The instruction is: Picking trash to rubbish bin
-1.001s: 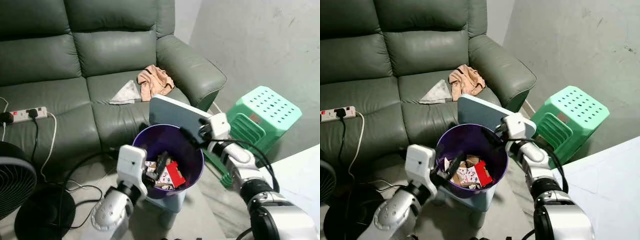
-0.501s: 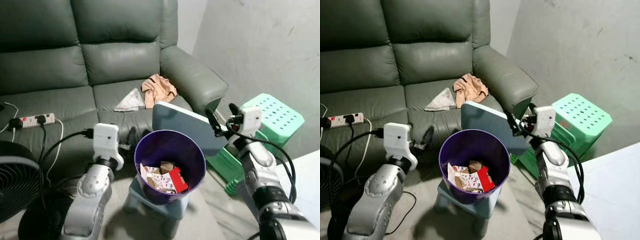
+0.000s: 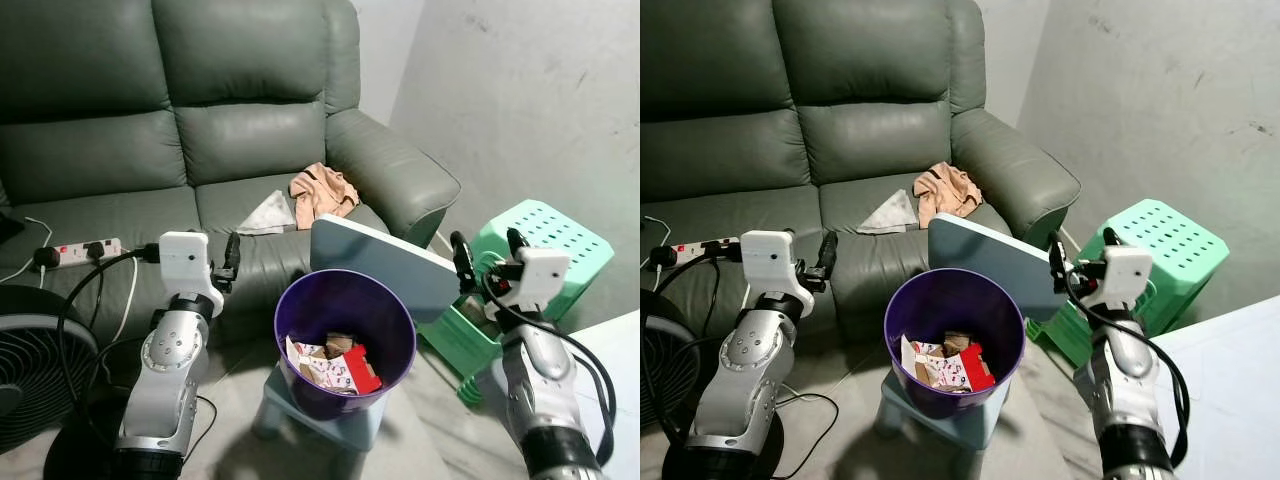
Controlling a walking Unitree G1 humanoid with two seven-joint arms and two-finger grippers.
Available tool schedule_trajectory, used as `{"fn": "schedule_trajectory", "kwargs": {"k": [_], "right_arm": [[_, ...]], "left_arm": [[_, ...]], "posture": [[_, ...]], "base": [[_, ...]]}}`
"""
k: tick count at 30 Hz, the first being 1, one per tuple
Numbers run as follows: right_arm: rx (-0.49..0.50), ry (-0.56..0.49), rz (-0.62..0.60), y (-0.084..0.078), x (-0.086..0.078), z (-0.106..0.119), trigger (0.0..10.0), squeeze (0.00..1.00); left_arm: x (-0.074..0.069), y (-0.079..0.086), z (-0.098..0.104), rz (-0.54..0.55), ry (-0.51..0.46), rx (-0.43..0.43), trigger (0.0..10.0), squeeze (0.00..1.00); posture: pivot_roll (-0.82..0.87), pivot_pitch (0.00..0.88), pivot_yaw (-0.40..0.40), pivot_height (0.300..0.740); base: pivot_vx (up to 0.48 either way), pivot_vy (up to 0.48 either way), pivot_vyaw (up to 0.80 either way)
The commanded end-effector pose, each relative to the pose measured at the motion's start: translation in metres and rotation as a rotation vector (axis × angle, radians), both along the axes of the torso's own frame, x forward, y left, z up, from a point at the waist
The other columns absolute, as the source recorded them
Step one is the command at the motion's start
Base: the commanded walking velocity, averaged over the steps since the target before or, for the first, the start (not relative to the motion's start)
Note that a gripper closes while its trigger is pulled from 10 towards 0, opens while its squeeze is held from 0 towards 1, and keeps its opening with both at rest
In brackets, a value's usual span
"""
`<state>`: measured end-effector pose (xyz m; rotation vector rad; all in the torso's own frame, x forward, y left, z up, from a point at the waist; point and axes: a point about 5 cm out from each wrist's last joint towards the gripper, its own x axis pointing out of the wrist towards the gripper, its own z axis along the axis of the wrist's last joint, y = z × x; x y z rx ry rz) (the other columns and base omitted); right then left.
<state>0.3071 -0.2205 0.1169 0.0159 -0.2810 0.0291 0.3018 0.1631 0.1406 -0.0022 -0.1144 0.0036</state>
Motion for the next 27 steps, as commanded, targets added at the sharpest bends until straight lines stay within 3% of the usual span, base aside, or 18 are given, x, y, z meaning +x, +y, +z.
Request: {"fn": "schedule_trajectory", "kwargs": {"k": [1, 5, 9, 24, 27], "right_arm": [[0.005, -0.015, -0.032, -0.002, -0.007, 0.002, 10.0, 0.0], [0.029, 0.018, -0.057, 0.003, -0.027, -0.011, 10.0, 0.0], [0.051, 0.037, -0.075, 0.004, -0.033, -0.015, 10.0, 0.0], [0.04, 0.068, -0.088, 0.001, -0.026, -0.005, 10.0, 0.0], [0.01, 0.121, -0.105, 0.003, -0.023, -0.011, 10.0, 0.0]], "left_arm": [[-0.004, 0.0, -0.005, -0.008, -0.004, -0.02, 10.0, 0.0], [-0.014, 0.003, -0.015, 0.001, -0.006, -0.06, 10.0, 0.0], [-0.018, 0.004, -0.018, 0.013, -0.002, -0.077, 10.0, 0.0], [-0.003, 0.013, -0.009, 0.022, -0.036, -0.072, 10.0, 0.0], [0.0, 0.015, -0.006, 0.025, -0.047, -0.062, 10.0, 0.0]], "posture": [[0.1, 0.0, -0.095, 0.74], [0.09, 0.0, -0.09, 0.74], [0.09, 0.0, -0.089, 0.74], [0.08, 0.0, -0.084, 0.74], [0.09, 0.0, -0.083, 0.74]], "base": [[0.0, 0.0, 0.0], [0.0, 0.0, 0.0], [0.0, 0.0, 0.0], [0.0, 0.0, 0.0], [0.0, 0.0, -0.7]]}}
